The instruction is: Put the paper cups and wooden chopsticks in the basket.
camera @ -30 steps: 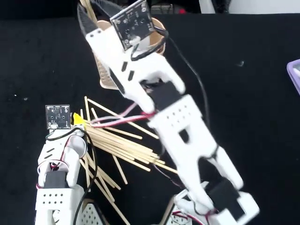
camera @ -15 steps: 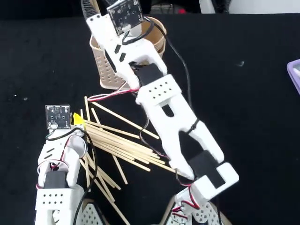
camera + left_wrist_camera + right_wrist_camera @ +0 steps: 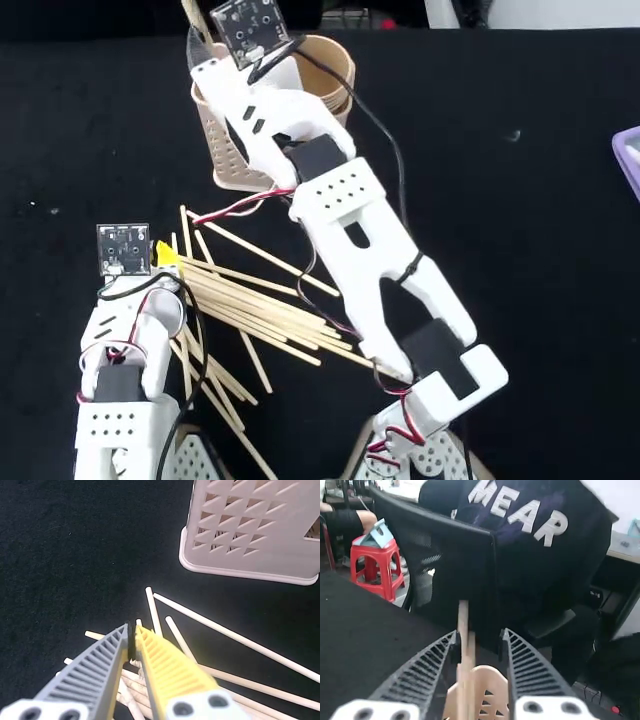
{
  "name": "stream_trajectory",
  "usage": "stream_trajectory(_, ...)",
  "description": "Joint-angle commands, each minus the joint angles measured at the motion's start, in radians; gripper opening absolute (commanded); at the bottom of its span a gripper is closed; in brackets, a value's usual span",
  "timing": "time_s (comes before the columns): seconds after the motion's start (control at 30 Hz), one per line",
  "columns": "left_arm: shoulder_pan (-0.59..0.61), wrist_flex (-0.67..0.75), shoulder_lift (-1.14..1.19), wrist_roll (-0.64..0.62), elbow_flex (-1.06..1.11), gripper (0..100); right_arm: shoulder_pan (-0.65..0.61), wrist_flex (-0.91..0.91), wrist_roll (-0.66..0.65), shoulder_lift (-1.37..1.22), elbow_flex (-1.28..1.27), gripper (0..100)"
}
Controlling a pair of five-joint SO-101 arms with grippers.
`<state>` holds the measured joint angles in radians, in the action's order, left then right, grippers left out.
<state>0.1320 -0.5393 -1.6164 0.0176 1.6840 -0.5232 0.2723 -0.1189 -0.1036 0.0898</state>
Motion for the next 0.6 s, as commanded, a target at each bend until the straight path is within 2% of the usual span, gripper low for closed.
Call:
stream_trajectory(0.0,-0.002,-0.005,-0.011,-0.003,0.024,3,0.012,0.015,0.008,0.021,0.071,14.1)
stream_trajectory(0.1,-0.002,-0.005,-0.011,-0.003,0.024,3,0.012,0.037,0.009,0.058,0.101,14.1)
stream_trajectory(0.2,-0.002,-0.005,-0.011,-0.003,0.024,3,0.005,0.135,0.009,0.142,0.142,14.1)
stream_trajectory(0.37,-0.002,-0.005,-0.011,-0.003,0.024,3,-0.04,0.474,0.003,0.337,0.147,14.1)
stream_trajectory(0.57,-0.002,-0.005,-0.011,-0.003,0.024,3,-0.069,0.921,0.002,0.489,-0.007,14.1)
